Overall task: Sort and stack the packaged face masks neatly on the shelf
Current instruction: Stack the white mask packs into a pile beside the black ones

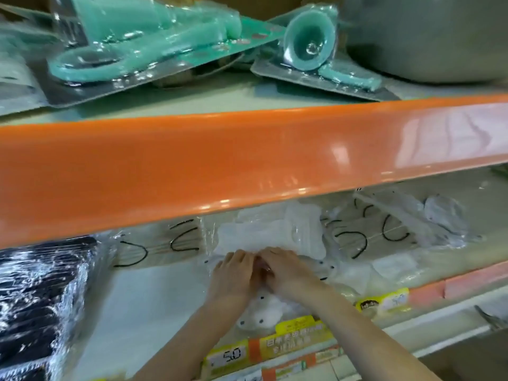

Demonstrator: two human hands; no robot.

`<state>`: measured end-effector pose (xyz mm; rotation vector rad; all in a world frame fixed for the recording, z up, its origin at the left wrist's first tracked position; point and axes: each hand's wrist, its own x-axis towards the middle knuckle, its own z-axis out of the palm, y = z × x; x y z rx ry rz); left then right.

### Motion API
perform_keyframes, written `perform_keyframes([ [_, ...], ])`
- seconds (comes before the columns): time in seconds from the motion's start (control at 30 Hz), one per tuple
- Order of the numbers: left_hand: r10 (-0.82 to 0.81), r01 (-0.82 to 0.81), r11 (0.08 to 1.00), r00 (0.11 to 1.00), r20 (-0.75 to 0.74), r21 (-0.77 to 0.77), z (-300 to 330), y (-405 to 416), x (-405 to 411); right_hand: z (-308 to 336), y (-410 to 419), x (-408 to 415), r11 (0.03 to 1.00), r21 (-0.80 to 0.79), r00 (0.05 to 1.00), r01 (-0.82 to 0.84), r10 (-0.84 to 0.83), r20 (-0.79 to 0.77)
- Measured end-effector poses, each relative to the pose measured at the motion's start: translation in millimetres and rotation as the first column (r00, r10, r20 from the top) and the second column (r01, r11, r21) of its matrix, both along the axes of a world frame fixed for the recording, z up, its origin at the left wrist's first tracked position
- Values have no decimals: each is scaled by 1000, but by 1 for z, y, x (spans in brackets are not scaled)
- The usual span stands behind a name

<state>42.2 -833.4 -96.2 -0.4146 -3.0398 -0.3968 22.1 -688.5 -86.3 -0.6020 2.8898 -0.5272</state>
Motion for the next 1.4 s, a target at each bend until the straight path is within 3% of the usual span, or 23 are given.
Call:
perform_keyframes([
  [0.13,-50,50,998,999,2,39,-10,11,17,-4,23,4,994,-93,998,-57,59,14],
  [0.3,-56,56,998,997,-55,11,-15,14,26,-3,42,3,964,-265,997,21,-2,72],
  [0.47,-19,23,998,997,-77,61,-14,17,27,0,60,0,974,-224,997,-19,37,74],
  [0.6,72,-50,981,991,-112,187,-21,20,24,-10,82,5,987,-96,992,-127,129,16],
  [0.67,103,-81,964,992,-75,254,-23,21,25,-18,90,6,985,-115,991,-133,131,-21],
  [0.87,188,-194,864,980,59,465,-14,25,31,-31,92,9,967,-248,984,-65,21,-179],
  [1.07,285,-182,829,951,-119,529,-10,30,41,-24,96,10,950,-302,931,-74,-42,-361],
  [1.13,335,-213,783,936,-107,584,-4,32,42,-20,100,8,952,-301,930,-53,-62,-361],
  [1.23,378,-307,674,925,44,672,10,32,39,-13,108,5,954,-299,948,-22,-75,-309],
  [1.4,329,-264,580,942,75,771,34,34,35,7,109,4,957,-287,956,34,-115,-271],
])
